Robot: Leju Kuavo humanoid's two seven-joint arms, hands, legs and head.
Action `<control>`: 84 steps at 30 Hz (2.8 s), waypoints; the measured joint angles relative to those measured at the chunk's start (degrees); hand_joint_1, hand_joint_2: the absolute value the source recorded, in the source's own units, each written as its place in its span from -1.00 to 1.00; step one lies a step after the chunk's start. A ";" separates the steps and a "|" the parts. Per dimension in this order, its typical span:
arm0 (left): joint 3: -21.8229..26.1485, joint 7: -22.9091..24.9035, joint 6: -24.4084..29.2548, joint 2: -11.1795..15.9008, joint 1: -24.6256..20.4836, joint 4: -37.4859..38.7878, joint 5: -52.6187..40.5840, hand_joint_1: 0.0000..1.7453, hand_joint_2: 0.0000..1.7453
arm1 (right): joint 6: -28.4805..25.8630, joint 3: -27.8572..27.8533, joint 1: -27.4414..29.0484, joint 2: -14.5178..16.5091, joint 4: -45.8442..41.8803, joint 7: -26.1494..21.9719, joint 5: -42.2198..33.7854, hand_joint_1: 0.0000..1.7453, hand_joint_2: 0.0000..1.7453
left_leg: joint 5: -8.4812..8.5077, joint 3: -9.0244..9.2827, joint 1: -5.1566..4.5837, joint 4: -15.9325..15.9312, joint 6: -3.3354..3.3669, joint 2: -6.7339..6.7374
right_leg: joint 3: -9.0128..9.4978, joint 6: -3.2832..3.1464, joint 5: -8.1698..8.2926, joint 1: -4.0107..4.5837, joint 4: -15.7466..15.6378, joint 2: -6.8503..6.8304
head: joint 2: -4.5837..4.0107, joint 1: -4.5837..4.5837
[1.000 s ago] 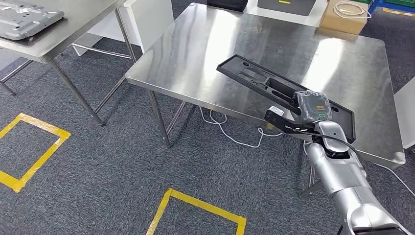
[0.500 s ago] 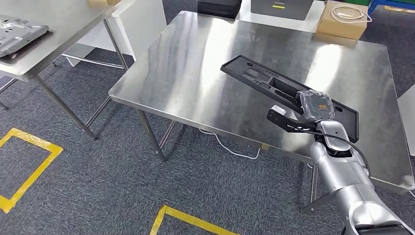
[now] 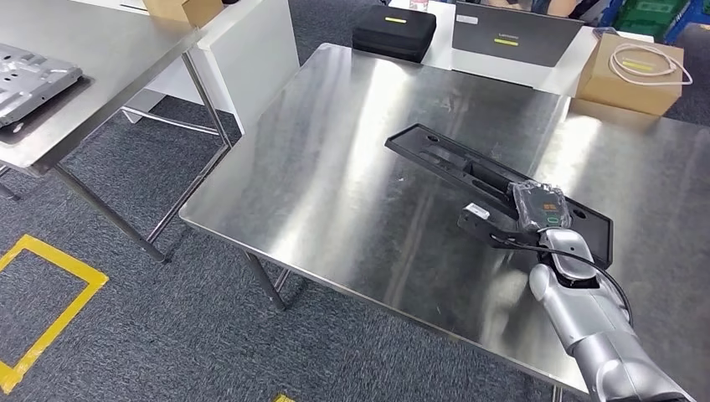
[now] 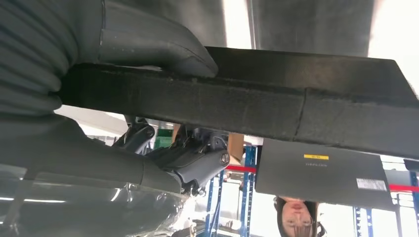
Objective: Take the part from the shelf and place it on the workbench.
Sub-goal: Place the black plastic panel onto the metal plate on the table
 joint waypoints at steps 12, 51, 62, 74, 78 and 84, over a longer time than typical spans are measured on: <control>2.43 -10.67 4.75 -0.67 -1.09 0.03 4.99 -1.00 -1.00 | 1.18 -0.39 -0.30 -2.91 -4.15 -1.59 -1.28 -1.00 -1.00 | -7.08 -16.62 2.20 25.11 -3.40 2.41 | 4.64 -6.08 3.73 0.62 -1.04 0.69 | -0.01 -1.43; 2.22 -3.78 -3.76 -1.28 -0.27 0.51 2.59 -1.00 -1.00 | 2.56 -0.30 -1.10 -4.82 -6.53 -0.36 -1.78 -1.00 -1.00 | 0.57 -11.11 0.73 10.39 -1.72 2.14 | 4.39 -4.32 4.67 2.57 -0.58 0.79 | 0.01 -1.01; 2.24 -3.40 -4.04 -1.44 -0.25 0.51 2.62 -1.00 -1.00 | 2.56 -0.33 -1.08 -4.41 -6.17 -0.28 -1.16 -1.00 -1.00 | 6.05 -16.41 0.01 9.48 0.76 2.30 | 5.16 -3.24 -3.34 2.56 9.49 1.05 | 0.00 -0.27; 2.24 -3.18 -4.16 -1.43 0.03 0.51 2.64 -1.00 -1.00 | 2.62 -0.32 -2.06 -3.11 -5.82 -0.28 -0.67 -1.00 -1.00 | -4.03 -22.74 1.05 26.70 -2.79 2.18 | 7.88 -7.11 1.01 2.50 -0.76 0.80 | 0.00 -0.57; 2.24 -3.13 -4.19 -1.43 -0.09 0.51 2.64 -1.00 -1.00 | 2.64 -0.33 -2.33 -2.81 -5.62 -0.28 -0.57 -1.00 -1.00 | -0.45 -13.95 1.85 17.78 -3.03 2.45 | 5.78 -6.10 2.43 2.42 -0.23 0.72 | 0.00 -0.63; 2.24 -2.73 -4.21 -1.42 -0.19 0.51 2.64 -1.00 -1.00 | 2.60 -0.31 -2.94 -2.49 -5.28 -0.28 -0.35 -1.00 -1.00 | 1.35 -10.35 1.05 9.50 -0.93 2.55 | 3.97 -3.80 3.70 2.51 0.19 0.47 | -0.01 -0.54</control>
